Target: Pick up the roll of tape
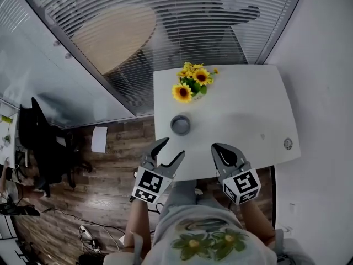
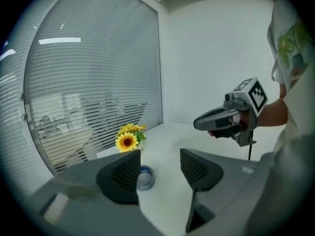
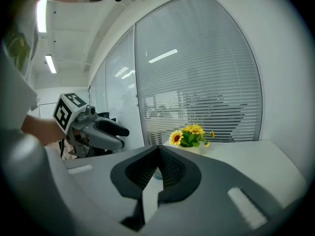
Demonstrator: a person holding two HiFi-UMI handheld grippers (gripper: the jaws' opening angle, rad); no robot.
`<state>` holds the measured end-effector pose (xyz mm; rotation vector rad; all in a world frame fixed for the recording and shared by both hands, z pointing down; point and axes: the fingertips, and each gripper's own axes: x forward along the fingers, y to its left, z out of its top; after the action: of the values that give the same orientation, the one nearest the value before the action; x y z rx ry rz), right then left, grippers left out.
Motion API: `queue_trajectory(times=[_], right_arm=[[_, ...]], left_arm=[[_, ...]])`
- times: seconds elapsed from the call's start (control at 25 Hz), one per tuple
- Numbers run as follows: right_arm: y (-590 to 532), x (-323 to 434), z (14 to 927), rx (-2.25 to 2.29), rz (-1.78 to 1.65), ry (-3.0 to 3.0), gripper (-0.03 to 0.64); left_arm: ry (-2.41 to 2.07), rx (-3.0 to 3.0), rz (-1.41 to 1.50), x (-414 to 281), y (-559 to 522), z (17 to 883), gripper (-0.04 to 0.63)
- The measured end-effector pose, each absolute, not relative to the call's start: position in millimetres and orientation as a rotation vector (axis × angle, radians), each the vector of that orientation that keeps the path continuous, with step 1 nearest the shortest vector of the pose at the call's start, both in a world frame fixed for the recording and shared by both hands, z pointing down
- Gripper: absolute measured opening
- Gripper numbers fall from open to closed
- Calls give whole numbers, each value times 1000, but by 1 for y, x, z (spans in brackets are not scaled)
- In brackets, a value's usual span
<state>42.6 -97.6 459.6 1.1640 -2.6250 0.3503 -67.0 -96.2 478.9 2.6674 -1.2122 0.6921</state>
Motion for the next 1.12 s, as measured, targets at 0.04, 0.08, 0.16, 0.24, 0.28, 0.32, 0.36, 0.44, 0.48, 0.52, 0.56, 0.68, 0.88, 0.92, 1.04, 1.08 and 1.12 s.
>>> queue_trajectory(times=[0.04,0.08,0.16,0.24,0.28,0.32,0.36,0.44,0.48,0.52,0.56,0.68,0.88,0.92,1.04,1.08,1.12], right_arm=[[-101,42,461,1166,354,-2622,0],[-105,42,462,1168,358,-2620,0],[-112,42,464,1170,365,-2615,0],[-120,41,466,1172,374,-2610,0],[-123,41,467,1174,378,-2608,0],[-126,41,468,1176,382,-2605,0],[-130,41,469,1178,384,-2602,0],[-135,41,470,1184,386,-2596,0],[-138,40,470,1186,388,-2593,0],[-139,40,470,1188,390,-2591,0],[-141,40,470,1189,393,-2589,0],[-145,41,471,1193,401,-2578,0],[-154,43,474,1206,409,-2561,0],[-156,44,475,1207,413,-2557,0],[-162,44,480,1210,430,-2544,0],[-164,43,482,1211,436,-2538,0],[-165,43,483,1212,443,-2531,0]], left_arm=[[-1201,2668,705,-66,-99,482,252],[-1188,2669,721,-65,-102,485,252],[-1154,2675,756,-61,-108,492,252],[-1118,2678,783,-57,-114,499,252],[-1104,2675,794,-55,-117,503,252],[-1094,2670,806,-54,-120,508,252],[-1087,2659,818,-54,-123,514,252],[-1070,2637,849,-54,-127,528,252],[-1057,2631,870,-54,-128,533,252],[-1042,2628,894,-53,-130,539,252],[-1026,2624,921,-52,-131,544,252],[-981,2606,984,-51,-133,561,253],[-926,2575,1054,-51,-140,585,255],[-916,2569,1073,-50,-141,590,255],[-882,2549,1125,-50,-147,605,255],[-871,2540,1140,-51,-148,609,255],[-860,2530,1154,-51,-150,614,255]])
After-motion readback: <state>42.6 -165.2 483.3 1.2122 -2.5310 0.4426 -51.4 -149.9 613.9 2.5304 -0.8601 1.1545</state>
